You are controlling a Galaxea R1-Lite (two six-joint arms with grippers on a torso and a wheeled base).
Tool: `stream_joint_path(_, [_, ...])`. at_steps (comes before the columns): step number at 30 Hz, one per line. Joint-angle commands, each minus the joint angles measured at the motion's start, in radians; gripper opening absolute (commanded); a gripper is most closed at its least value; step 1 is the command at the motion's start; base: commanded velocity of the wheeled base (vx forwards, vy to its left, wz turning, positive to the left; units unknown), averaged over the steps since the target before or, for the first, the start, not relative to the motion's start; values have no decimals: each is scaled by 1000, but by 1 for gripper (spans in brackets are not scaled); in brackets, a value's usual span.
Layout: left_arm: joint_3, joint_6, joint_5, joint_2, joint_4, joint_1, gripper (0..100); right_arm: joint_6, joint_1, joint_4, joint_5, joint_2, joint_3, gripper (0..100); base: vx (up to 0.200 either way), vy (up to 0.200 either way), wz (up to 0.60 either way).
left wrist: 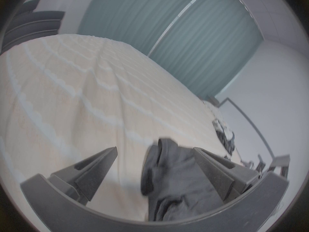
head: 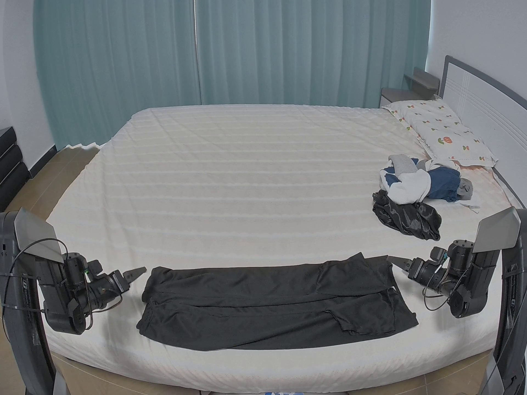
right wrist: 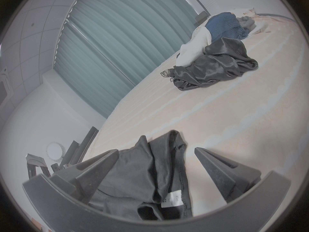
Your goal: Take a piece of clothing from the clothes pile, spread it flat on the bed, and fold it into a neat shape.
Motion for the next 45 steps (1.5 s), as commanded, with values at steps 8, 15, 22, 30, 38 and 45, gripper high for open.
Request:
stream_joint_path(8, [-192,-210,109,-20,83,-135,100,124,29,6,-3,53,-105,100,0,0,0])
stream_joint_path(15, [-268,-209,166,-21,251,-165,100,144,30,52,0,60,-140,100,0,0,0])
stream_joint_path(22, [-278,-209,178,-17,286,-181,100,147,29,52,0,61,-146,100,0,0,0])
stream_joint_path(30, [-280,-206,178,-15,320,-197,100,148,27,54,-3,63,-159,100,0,0,0])
stream_joint_path(38, [-281,-180,179,-15,341,-198,0,150,29,54,-5,63,-159,100,0,0,0])
stream_joint_path(45, [-303,-180,273,11,332,-197,0,153,30,94,-48,58,-194,100,0,0,0])
